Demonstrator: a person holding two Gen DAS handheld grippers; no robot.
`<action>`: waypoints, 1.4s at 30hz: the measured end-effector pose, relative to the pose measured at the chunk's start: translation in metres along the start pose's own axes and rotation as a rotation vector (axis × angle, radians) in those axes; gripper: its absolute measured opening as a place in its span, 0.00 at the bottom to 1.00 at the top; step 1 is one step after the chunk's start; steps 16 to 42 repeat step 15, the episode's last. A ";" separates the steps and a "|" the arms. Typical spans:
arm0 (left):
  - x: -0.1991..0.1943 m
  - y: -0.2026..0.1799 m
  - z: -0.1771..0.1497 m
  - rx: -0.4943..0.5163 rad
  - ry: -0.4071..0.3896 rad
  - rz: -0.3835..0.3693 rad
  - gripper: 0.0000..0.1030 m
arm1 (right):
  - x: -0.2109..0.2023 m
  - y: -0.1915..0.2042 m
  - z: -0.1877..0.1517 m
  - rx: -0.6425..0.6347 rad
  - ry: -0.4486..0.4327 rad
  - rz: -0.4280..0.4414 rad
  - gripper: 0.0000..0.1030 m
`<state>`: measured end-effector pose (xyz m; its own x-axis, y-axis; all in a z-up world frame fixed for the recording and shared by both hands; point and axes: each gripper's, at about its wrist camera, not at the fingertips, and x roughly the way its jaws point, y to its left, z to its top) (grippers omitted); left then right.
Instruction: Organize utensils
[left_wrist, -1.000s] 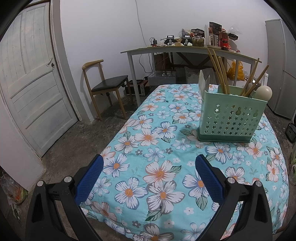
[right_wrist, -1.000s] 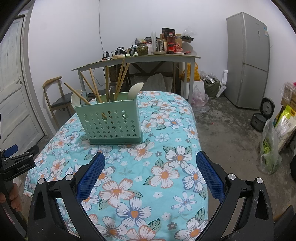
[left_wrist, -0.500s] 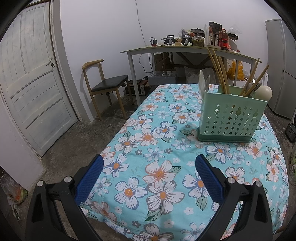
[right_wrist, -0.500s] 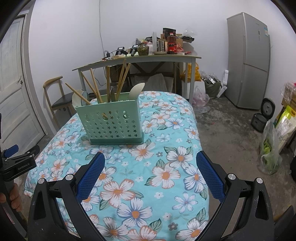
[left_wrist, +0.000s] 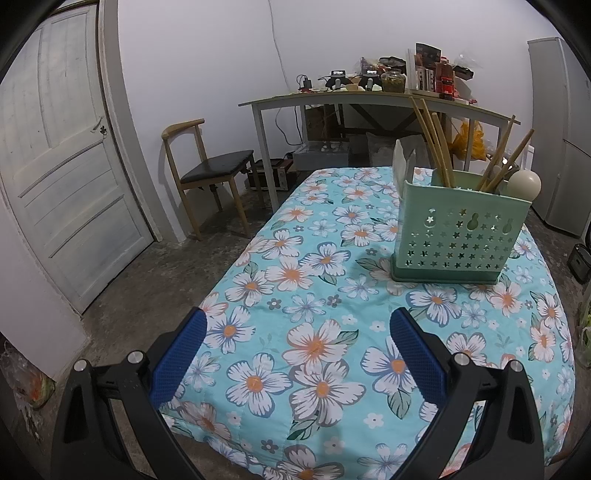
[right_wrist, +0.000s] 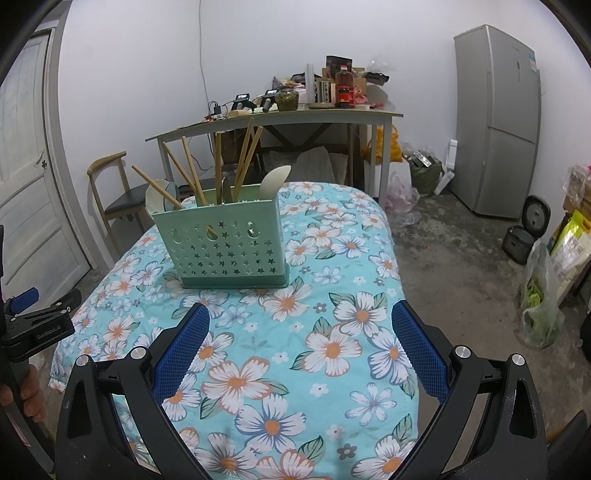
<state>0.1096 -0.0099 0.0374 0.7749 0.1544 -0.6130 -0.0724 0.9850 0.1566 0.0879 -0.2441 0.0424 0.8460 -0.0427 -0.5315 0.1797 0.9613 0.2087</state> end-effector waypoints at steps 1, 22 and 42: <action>0.000 0.000 0.000 0.000 0.001 -0.001 0.94 | 0.000 0.001 0.001 0.001 0.000 0.001 0.92; 0.001 0.001 0.001 0.000 0.009 -0.008 0.94 | 0.000 0.000 -0.001 0.000 0.002 0.000 0.92; 0.001 0.001 0.001 0.000 0.009 -0.008 0.94 | 0.000 0.000 -0.001 0.000 0.002 0.000 0.92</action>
